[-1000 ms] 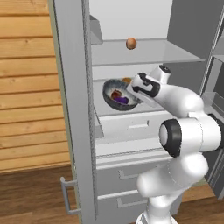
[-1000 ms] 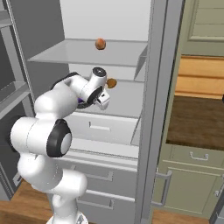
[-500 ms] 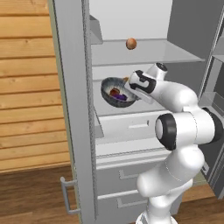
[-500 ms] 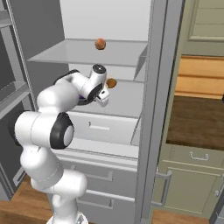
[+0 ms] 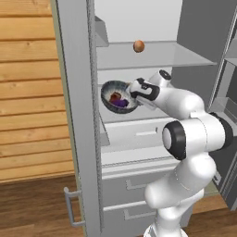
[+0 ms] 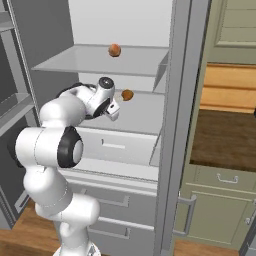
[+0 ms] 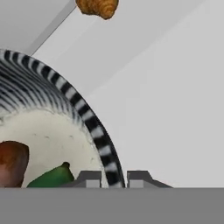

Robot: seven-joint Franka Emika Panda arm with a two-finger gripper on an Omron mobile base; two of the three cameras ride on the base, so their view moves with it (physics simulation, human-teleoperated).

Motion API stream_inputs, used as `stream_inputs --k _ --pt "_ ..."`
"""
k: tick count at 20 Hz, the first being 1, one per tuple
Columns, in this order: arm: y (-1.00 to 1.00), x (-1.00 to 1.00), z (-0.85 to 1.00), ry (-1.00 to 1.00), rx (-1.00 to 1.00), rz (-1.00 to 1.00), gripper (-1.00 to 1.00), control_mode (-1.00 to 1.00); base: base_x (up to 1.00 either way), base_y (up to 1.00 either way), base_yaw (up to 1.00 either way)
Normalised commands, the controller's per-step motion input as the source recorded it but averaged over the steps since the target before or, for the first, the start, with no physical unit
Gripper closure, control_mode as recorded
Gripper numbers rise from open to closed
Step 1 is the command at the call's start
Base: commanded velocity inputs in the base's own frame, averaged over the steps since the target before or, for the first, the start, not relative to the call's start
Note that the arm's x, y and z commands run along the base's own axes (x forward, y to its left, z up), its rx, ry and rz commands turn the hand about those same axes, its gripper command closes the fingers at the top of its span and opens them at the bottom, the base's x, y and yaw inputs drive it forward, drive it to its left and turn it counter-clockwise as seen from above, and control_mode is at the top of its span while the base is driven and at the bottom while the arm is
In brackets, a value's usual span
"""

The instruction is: Pick the chicken drumstick and eggplant from their plates and place them in the bowl. Then put the bowl in the fridge.

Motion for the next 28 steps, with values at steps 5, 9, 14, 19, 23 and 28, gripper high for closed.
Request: stream_inputs --k 5,9,14,19,23,28 --pt "0.01 0.01 0.00 -0.06 0.00 0.00 -1.00 -1.00 0.00 0.00 0.00" --pt "0.00 0.00 0.02 -0.10 0.00 0.00 -1.00 -1.00 0.00 0.00 0.00" --pt "0.00 -0.66 0.37 -0.18 0.00 0.00 -1.00 -1.00 0.00 0.00 0.00" --pt "0.00 -0.92 0.84 -0.12 0.00 0.00 -1.00 -1.00 0.00 0.00 0.00" --pt "0.00 -1.00 0.83 0.04 -0.05 0.03 -1.00 -1.00 0.00 0.00 0.00" --pt "0.00 -1.00 0.37 0.13 -0.20 0.09 -1.00 -1.00 0.00 0.00 0.00"
